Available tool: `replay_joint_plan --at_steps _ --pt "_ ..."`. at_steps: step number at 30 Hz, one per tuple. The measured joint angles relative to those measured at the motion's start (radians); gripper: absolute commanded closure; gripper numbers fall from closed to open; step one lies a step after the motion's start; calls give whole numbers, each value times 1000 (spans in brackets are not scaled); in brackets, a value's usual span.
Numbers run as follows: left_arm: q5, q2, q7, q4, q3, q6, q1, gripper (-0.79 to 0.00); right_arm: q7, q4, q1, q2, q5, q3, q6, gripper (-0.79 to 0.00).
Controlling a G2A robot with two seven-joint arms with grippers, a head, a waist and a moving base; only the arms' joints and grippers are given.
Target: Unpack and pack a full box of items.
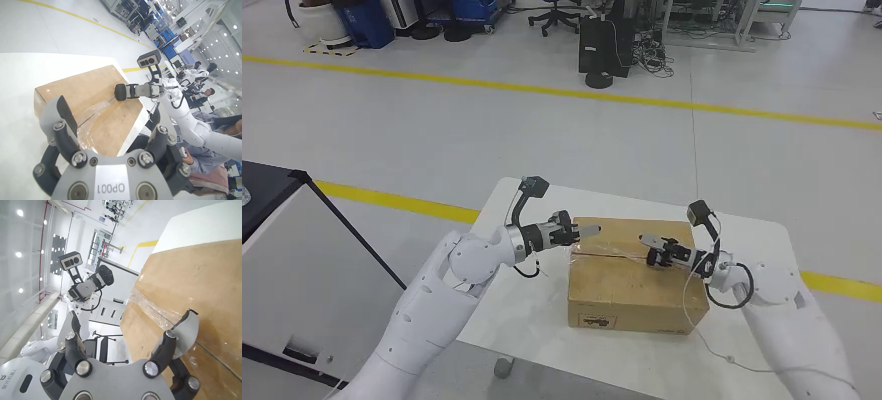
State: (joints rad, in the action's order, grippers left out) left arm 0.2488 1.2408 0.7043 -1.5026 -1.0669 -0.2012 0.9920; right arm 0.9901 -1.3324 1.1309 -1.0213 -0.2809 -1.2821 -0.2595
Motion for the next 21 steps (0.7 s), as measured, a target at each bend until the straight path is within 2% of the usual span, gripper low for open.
replay_joint_plan --at_steps 4,9,12,15,18,21 --pt "0 0 0 0 0 0 0 -785 -8 23 -9 -1 -10 -1 -2 -785" --pt "0 0 0 0 0 0 0 -785 17 -35 0 7 -51 -51 -70 -785" --pt "0 0 0 0 0 0 0 -785 37 -96 30 18 -63 -111 -152 -785" --pt "0 0 0 0 0 0 0 -785 55 -169 70 35 6 -191 -273 -785" --pt "0 0 0 0 0 0 0 -785 21 -234 127 49 120 -274 -400 -785" --pt "0 0 0 0 0 0 0 -785 -26 -275 183 53 102 -332 -502 -785"
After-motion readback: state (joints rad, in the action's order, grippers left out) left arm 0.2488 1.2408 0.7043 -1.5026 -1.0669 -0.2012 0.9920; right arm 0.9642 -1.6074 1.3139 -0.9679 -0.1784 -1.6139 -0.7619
